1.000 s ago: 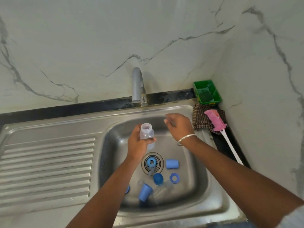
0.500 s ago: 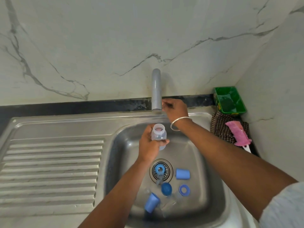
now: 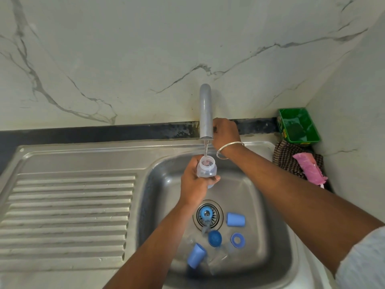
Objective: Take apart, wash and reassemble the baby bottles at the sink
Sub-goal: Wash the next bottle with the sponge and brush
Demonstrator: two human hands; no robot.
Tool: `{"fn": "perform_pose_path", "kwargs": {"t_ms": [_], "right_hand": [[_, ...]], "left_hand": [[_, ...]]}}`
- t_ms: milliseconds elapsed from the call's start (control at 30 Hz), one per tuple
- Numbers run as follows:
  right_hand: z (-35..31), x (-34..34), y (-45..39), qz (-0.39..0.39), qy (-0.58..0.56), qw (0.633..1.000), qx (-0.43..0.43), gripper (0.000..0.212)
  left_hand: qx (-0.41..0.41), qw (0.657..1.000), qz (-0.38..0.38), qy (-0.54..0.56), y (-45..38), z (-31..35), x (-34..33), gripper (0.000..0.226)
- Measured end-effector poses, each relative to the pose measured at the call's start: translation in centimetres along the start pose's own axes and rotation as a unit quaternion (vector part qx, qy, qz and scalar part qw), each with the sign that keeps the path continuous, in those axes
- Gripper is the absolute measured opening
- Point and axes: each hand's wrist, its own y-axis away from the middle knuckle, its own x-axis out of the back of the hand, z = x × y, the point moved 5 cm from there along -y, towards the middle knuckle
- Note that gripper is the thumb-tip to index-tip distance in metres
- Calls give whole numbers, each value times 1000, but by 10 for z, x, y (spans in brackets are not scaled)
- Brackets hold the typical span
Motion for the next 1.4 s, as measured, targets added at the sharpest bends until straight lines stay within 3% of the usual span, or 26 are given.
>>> {"fn": "perform_pose_path", "kwargs": {"t_ms": [167, 400, 533, 600, 733, 833, 967, 1067, 1200, 1267, 1400], "right_hand": [[-4, 2, 4, -7, 5, 1000, -11, 20], [38, -26, 54, 33, -226, 971, -76, 25], [74, -59, 96, -51, -332, 939, -71, 39], [78, -70, 103, -94, -324, 940, -58, 47], [80, -83, 100, -110, -396, 902, -132, 37], [75, -88, 90, -109, -353, 920, -134, 29], [64, -94, 84, -155, -361, 898, -198, 28], [63, -104, 82, -191, -374, 854, -305, 43], [68, -112, 86, -162, -496, 729, -443, 52], [77, -114, 88, -150, -533, 681, -479, 52], [87, -111, 91, -134, -572, 632, -506, 49]], "left_hand": [[9, 1000, -4, -7, 1, -3, 2, 48], [17, 1000, -9, 7, 1, -6, 8, 45], [37, 999, -15, 21, -1, -12, 8, 48], [45, 999, -20, 16, -1, -14, 6, 48], [87, 994, -69, -18, -1, -16, 1, 52], [104, 986, -112, -59, 0, -13, 2, 57], [138, 988, -67, -17, 5, -11, 16, 44], [127, 991, -36, -1, 10, -12, 23, 38], [58, 994, -29, -85, 13, -14, 23, 36], [4, 985, -36, -166, 10, -13, 19, 36], [-29, 973, -18, -229, 2, -2, 8, 30]]}}
